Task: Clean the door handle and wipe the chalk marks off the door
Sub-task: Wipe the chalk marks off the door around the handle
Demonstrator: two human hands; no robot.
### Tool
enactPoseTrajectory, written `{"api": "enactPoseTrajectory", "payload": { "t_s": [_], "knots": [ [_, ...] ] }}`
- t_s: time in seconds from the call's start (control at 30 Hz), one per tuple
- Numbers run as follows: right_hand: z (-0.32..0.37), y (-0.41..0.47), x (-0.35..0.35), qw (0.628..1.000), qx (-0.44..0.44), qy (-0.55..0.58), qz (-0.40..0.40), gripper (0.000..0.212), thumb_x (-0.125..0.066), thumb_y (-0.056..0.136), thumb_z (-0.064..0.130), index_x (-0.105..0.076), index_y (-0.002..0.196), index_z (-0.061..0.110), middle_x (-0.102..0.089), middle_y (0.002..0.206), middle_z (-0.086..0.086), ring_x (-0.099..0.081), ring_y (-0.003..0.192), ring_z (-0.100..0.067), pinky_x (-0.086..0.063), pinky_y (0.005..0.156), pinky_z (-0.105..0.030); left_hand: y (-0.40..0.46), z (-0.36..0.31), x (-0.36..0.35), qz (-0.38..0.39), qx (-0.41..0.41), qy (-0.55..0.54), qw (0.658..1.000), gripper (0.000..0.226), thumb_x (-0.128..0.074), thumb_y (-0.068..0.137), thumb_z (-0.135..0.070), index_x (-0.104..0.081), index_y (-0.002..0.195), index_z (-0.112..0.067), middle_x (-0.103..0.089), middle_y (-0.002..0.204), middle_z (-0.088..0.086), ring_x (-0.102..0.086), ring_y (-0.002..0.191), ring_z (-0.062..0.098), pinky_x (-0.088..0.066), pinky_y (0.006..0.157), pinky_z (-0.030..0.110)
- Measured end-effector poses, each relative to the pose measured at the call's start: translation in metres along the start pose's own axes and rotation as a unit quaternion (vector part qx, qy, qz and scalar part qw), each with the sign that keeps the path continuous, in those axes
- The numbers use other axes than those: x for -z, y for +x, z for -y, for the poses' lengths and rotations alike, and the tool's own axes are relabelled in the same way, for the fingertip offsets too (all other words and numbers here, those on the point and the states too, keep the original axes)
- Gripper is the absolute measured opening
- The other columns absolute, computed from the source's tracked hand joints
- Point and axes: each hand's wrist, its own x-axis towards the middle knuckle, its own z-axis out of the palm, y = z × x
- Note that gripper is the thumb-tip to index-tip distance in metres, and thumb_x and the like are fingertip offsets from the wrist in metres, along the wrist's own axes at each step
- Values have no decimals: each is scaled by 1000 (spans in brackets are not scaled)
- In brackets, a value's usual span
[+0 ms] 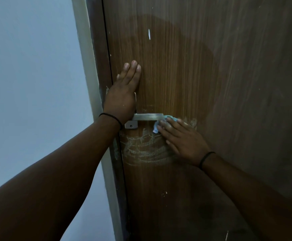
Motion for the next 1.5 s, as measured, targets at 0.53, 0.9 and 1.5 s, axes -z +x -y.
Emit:
{"api": "enactPoseTrajectory", "payload": {
  "t_s": [0.53, 0.9, 1.5],
  "knots": [
    [60, 35, 2, 997, -58, 26, -39, 57, -30, 101, 35, -18, 153, 15, -26, 158, -6, -22, 146, -22, -12, 122, -38, -3, 19, 9, 47, -34, -45, 997, 74, -40, 91, 8, -12, 155, -17, -7, 164, 1, 1, 151, 16, -8, 123, 37],
    [88, 37, -8, 988, -121, 80, -44, 60, -37, 99, 29, -16, 153, 15, -17, 161, -4, -9, 149, -20, -11, 122, -40, -4, 18, 13, 57, -20, -101, 993, 70, -36, 92, 7, -16, 155, -18, -9, 163, -1, 1, 151, 14, -7, 124, 38],
    [75, 49, 4, 865, -236, 316, -310, 14, -60, 89, 11, -72, 93, 15, -62, 93, 11, -52, 92, 3, -36, 83, -4, -8, 19, 20, 90, 20, -201, 975, 71, -35, 90, 11, -26, 152, -21, -17, 161, -6, -4, 149, 7, -8, 120, 23]
  ]
}}
